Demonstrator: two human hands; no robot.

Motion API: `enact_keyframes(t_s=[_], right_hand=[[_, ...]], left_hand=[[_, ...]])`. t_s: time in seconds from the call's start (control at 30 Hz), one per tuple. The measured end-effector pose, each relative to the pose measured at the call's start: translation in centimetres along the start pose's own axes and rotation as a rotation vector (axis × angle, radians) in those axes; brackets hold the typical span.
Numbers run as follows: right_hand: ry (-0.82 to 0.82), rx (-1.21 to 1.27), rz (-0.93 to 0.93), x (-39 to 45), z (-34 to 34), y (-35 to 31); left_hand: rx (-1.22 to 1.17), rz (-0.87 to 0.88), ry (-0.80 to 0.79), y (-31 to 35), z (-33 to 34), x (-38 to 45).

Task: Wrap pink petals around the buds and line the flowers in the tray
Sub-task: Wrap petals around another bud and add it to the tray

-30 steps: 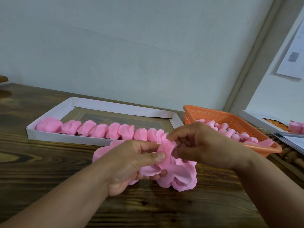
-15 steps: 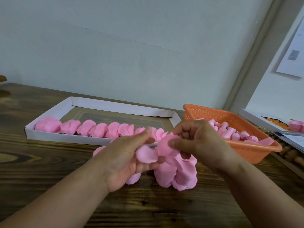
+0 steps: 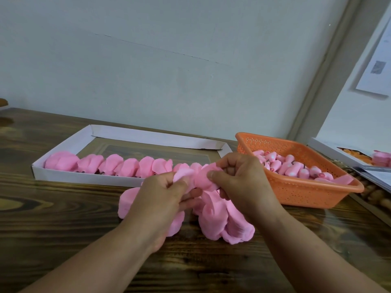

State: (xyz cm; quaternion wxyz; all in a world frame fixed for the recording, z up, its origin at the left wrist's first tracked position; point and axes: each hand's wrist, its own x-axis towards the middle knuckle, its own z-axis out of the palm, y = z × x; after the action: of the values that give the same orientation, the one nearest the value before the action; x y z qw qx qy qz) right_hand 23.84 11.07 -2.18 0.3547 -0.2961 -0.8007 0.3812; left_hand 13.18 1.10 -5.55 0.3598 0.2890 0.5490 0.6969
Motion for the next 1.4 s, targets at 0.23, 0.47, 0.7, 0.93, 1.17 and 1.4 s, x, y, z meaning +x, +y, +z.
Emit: enact_keyframes(t_s=[0.23,0.47,0.7,0.93,1.17,1.4], right_hand=[[-0.153,-0.197,-0.113,-0.3,-0.1,-1.0],[-0.330,-0.323,-0.194,-0.5,-0.2,-1.7],[-0.215,-0.262,-0.144,-0.3,-0.3,-1.5],[-0.206,-0.182,-0.109,-0.2,-0.5,-1.5],[-0.199,-0.092,-0.104,-0.2,-0.5,-1.4],[-0.162,-0.130,-0.148,-0.5,-0.3,-1.8]], left_hand=[[0.531,0.209,0.113,0.7,-0.4,0.1],[0.506,0.237,0.043,0.6,-0.5,0.2],[0.144,0.106,0.013,0.6,-0.9,0.9],[0.154,0.113,-0.032,0.3,-1.3,1.1],[0.275,0.191,-0.049,-0.3,-1.2,1.2],[0.431,0.341,0.122,0.2,-1.1,0.9]])
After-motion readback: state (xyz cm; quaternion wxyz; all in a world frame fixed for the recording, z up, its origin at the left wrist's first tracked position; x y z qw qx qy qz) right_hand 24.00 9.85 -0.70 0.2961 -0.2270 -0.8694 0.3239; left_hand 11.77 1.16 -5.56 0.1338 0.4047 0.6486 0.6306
